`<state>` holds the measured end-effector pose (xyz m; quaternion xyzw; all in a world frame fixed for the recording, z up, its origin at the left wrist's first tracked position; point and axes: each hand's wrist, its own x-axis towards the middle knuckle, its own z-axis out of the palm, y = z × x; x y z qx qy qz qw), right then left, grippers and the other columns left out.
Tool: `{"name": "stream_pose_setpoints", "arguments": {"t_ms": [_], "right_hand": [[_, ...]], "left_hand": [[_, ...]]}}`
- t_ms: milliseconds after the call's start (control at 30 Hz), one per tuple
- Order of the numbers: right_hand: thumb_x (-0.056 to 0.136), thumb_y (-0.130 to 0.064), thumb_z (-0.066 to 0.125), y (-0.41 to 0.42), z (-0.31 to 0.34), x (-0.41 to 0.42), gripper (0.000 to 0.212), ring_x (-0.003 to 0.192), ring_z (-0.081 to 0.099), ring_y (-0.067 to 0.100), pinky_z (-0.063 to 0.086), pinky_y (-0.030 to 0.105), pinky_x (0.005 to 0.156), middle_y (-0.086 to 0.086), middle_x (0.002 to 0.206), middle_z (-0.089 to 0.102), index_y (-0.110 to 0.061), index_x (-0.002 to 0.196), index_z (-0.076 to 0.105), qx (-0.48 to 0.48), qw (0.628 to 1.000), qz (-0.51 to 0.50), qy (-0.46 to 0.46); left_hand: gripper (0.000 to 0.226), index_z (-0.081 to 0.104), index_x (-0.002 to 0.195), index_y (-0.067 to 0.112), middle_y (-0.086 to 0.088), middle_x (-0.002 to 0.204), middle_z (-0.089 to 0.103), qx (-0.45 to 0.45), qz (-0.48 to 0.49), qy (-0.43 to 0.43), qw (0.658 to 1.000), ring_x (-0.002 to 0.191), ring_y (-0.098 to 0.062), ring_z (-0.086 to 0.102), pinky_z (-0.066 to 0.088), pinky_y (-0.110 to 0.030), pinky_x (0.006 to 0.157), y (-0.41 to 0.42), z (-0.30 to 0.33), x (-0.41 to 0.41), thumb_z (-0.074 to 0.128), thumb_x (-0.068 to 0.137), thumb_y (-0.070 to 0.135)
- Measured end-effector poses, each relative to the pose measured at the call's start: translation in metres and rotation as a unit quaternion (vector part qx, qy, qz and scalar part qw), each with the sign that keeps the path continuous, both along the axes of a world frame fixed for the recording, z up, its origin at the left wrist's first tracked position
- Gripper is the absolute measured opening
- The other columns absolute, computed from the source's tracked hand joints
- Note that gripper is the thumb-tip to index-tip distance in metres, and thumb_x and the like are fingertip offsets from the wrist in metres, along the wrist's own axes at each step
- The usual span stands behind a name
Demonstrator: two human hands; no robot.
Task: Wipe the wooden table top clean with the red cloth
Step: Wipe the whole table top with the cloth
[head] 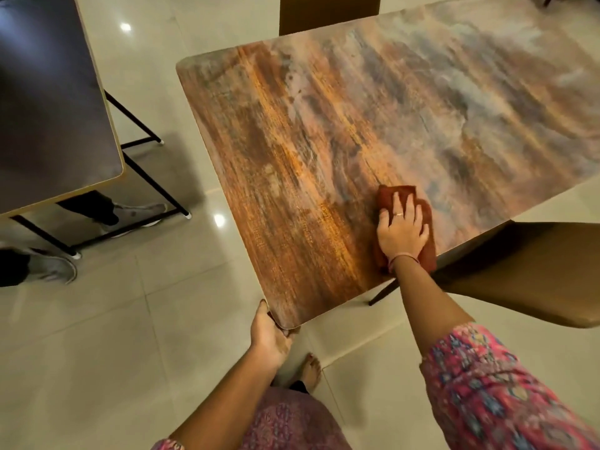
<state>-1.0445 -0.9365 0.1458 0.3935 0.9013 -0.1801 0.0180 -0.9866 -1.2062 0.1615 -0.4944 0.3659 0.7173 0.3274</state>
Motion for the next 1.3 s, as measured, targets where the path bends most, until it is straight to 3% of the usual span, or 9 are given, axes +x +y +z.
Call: {"name": "stream_pose_setpoints", "arguments": {"t_ms": [133,233,367,500,700,900,1033,1167,1300], "right_hand": [[0.102,-0.043,0.028,-0.055,0.006,-0.058,0.056,0.150,0.002,0.025,0.002,0.053,0.118,-0.001,0.163,0.005,-0.030,0.154,0.013,-0.048,0.994,-0.099,-0.001],[0.100,-0.043,0.032,-0.131,0.002,-0.072,0.055,0.150,0.006,0.021,0.004,0.050,0.118,-0.003,0.163,0.009,-0.032,0.153,0.019,-0.030,0.991,0.130,0.009],[0.098,-0.045,0.032,-0.193,-0.002,-0.033,0.054,0.149,0.016,0.022,0.012,0.049,0.118,-0.005,0.161,0.020,-0.034,0.150,0.027,-0.014,0.918,0.396,0.006],[0.100,-0.049,0.029,-0.150,-0.003,-0.044,0.052,0.149,0.012,0.018,0.007,0.044,0.119,-0.010,0.161,0.015,-0.040,0.151,0.019,-0.011,0.846,0.532,-0.018],[0.101,-0.047,0.031,-0.041,0.000,-0.111,0.053,0.149,0.014,0.022,0.012,0.049,0.119,-0.004,0.162,0.015,-0.035,0.152,0.023,0.018,0.980,0.199,-0.008],[0.100,-0.042,0.034,-0.057,-0.001,-0.146,0.056,0.150,0.007,0.024,0.007,0.054,0.118,0.000,0.163,0.012,-0.029,0.153,0.021,0.000,0.991,-0.132,0.008],[0.099,-0.042,0.035,-0.148,-0.003,-0.140,0.056,0.149,0.011,0.023,0.009,0.050,0.119,-0.001,0.162,0.016,-0.029,0.152,0.025,0.010,0.990,0.138,0.027],[0.099,-0.046,0.031,-0.181,-0.008,-0.111,0.053,0.148,0.016,0.022,0.012,0.050,0.119,-0.004,0.160,0.022,-0.034,0.151,0.027,0.003,0.893,0.450,0.014],[0.101,-0.047,0.031,-0.113,-0.003,-0.135,0.052,0.149,0.013,0.019,0.008,0.045,0.119,-0.007,0.161,0.016,-0.038,0.151,0.022,0.011,0.838,0.546,-0.014]], "left_hand": [[0.041,0.062,0.117,0.015,-0.007,0.102,0.070,0.014,-0.025,-0.009,1.000,0.096,-0.021,0.062,0.047,-0.032,0.086,-0.006,-0.003,-0.005,0.034,0.100,0.040],[0.045,0.064,0.110,0.014,-0.009,0.089,0.073,0.019,-0.050,-0.021,0.998,0.087,-0.023,0.063,0.047,-0.032,0.074,-0.009,-0.006,-0.013,0.031,0.100,0.042],[0.048,0.067,0.104,0.014,-0.010,0.090,0.074,0.036,-0.076,-0.016,0.996,0.092,-0.027,0.066,0.052,-0.036,0.080,-0.014,-0.010,-0.028,0.032,0.098,0.047],[0.050,0.068,0.103,0.014,-0.011,0.091,0.075,0.021,-0.093,-0.007,0.995,0.087,-0.031,0.070,0.056,-0.040,0.076,-0.015,-0.013,-0.041,0.034,0.097,0.050],[0.051,0.066,0.116,0.013,-0.012,0.109,0.070,0.027,-0.113,-0.030,0.993,0.106,-0.033,0.063,0.046,-0.051,0.099,-0.019,-0.024,-0.053,0.036,0.096,0.050],[0.047,0.065,0.116,0.017,-0.009,0.109,0.071,0.024,-0.095,-0.028,0.995,0.104,-0.030,0.064,0.051,-0.048,0.090,-0.019,-0.033,-0.056,0.034,0.097,0.047],[0.042,0.065,0.110,0.019,-0.009,0.110,0.070,0.012,-0.090,-0.023,0.996,0.101,-0.029,0.065,0.053,-0.046,0.086,-0.016,-0.032,-0.056,0.033,0.098,0.043],[0.045,0.066,0.114,0.017,-0.011,0.109,0.071,0.029,-0.096,-0.036,0.994,0.104,-0.033,0.063,0.050,-0.049,0.093,-0.015,-0.028,-0.059,0.036,0.097,0.044],[0.042,0.065,0.113,0.020,-0.008,0.105,0.072,0.010,-0.105,-0.027,0.994,0.098,-0.028,0.065,0.054,-0.037,0.066,-0.017,-0.026,-0.061,0.035,0.098,0.045]]}}
